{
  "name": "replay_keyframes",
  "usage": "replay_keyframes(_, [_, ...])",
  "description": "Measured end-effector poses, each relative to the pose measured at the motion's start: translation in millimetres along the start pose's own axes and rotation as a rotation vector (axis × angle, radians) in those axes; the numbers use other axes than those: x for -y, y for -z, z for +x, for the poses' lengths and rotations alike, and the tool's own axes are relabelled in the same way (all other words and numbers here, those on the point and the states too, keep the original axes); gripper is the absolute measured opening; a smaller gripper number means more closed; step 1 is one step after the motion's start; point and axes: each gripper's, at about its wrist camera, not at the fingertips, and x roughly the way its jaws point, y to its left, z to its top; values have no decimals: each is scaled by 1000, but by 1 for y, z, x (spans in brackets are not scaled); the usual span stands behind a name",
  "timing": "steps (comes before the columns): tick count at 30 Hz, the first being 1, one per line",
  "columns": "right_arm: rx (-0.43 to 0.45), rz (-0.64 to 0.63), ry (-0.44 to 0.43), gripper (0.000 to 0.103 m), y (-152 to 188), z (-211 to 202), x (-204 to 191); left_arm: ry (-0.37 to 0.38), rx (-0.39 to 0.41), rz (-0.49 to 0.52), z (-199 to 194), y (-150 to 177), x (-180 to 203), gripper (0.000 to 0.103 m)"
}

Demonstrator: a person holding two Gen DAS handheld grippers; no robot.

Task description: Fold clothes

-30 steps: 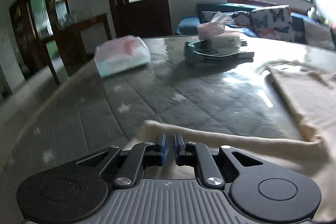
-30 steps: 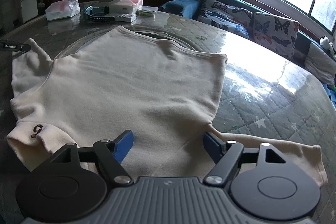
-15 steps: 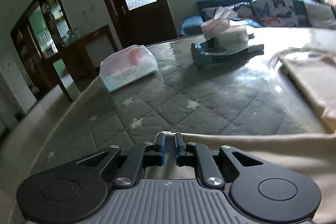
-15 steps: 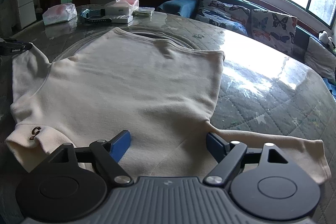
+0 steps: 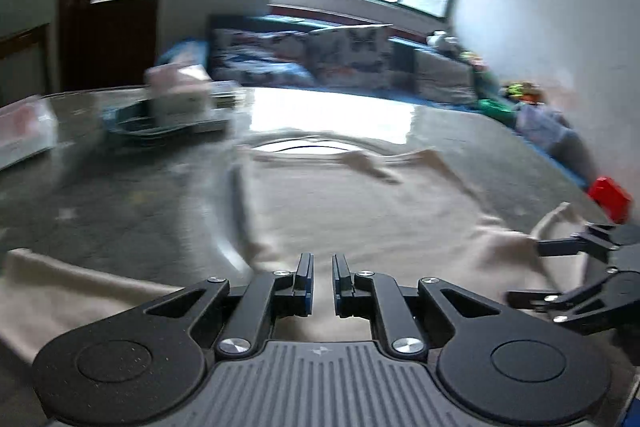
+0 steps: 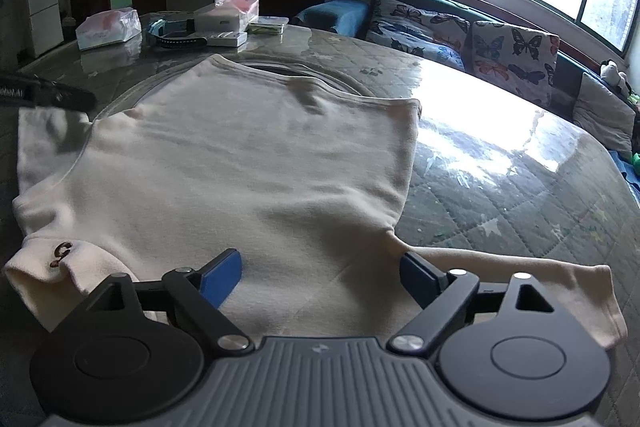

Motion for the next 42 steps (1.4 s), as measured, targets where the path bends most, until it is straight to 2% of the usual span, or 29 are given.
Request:
replay_keyframes(4, [1, 14, -1, 92, 1, 1, 3, 7, -20, -9, 17, 0, 5, 11])
replay_keyframes(8, [4, 25, -7, 94, 2, 2, 5, -31, -55, -62, 23, 5, -15, 11])
replay_keyframes(24, [-1, 82, -24, 103, 7, 6, 12, -67, -82, -62, 41, -7, -22, 11])
replay_keyframes(30, [10, 69, -14, 103, 7, -1, 9, -4, -32, 69, 4, 7, 5, 12])
replay_keyframes(39, [64, 35, -57, 103, 0, -20, -13, 64, -30, 330, -29, 55, 44, 12])
replay_keyframes(42, [65, 12, -80, 103, 0, -20, -23, 73, -39, 382, -31, 65, 50, 12])
